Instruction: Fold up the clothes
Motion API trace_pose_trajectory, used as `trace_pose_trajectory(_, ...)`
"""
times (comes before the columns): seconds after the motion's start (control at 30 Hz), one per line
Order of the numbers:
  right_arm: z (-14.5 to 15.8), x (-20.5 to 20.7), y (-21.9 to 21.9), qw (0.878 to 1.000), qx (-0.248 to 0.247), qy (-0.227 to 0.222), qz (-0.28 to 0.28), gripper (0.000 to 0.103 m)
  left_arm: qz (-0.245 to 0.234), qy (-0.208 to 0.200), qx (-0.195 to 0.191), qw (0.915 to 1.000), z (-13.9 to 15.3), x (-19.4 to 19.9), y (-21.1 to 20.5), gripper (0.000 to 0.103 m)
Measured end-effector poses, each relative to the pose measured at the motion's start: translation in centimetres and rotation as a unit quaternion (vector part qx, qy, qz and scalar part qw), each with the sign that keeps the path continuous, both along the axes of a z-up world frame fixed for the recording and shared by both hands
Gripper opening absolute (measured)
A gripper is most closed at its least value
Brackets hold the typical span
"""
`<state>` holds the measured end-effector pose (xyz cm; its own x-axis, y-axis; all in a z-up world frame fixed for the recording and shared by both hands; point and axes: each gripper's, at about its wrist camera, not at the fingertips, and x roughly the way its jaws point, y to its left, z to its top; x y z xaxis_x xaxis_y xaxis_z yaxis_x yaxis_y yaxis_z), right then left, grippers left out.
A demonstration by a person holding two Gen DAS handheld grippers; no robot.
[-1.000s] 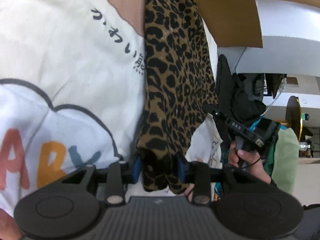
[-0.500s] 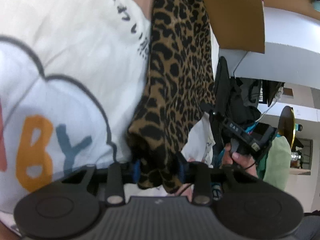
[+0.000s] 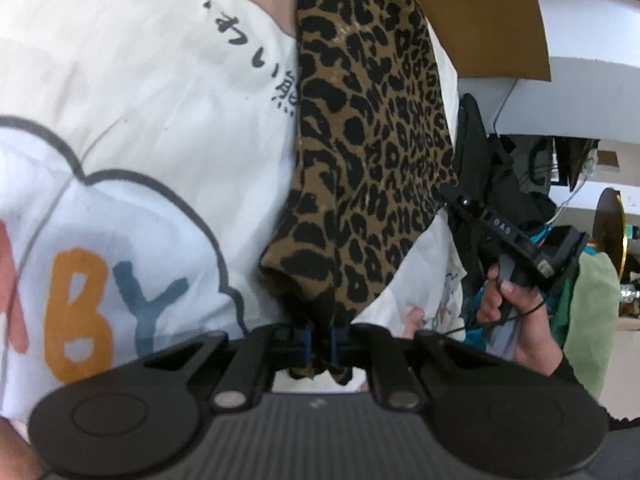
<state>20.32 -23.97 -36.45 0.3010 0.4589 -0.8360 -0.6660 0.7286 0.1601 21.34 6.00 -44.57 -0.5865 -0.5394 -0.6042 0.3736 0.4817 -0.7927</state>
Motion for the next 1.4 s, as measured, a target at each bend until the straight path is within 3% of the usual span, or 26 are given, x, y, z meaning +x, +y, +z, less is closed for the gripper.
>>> trace_pose_trajectory(0.4, -0.7, 3.4, -0.5, 0.999, -0.032, -0.033, -0.019, 0.033, -0.016, -0.016, 0.004, 0.9997, 1.6, 0.2, -1.1, 0.008)
trace_pose_trajectory(0.73, -1.5, 4.6, -0.1, 1.0, -0.014, 0.0, 0.028, 0.034, -0.027, -0.046, 0.012, 0.9985, 2.8, 1.2, -1.2, 0.007)
trace_pose_trajectory(0.8, -1.8, 4.8, 0.1, 0.999, -0.015, 0.018, 0.04, 0.04, -0.027, -0.05, 0.016, 0.9983, 2.8, 1.3, -1.1, 0.007)
trace_pose_trajectory(0.9, -2.1, 5.0, -0.1, 0.998, -0.008, 0.029, 0.049, 0.04, -0.024, -0.051, 0.021, 0.9982, 2.5, 1.2, -1.2, 0.007)
trace_pose_trajectory(0.97, -1.9, 5.3, -0.3, 0.999, -0.004, 0.035, 0.041, 0.037, -0.022, -0.05, 0.021, 0.9983, 2.6, 1.2, -1.2, 0.007)
trace_pose_trajectory(1.17, -1.0, 5.6, -0.8, 0.999, 0.004, 0.043, 0.033, 0.01, -0.016, -0.048, 0.016, 0.9986, 3.3, 1.6, -1.1, 0.007)
trace_pose_trajectory(1.4, 0.5, 5.7, -1.0, 0.997, 0.015, 0.066, 0.025, 0.004, -0.008, -0.05, 0.013, 0.9986, 4.3, 2.5, -0.8, 0.006)
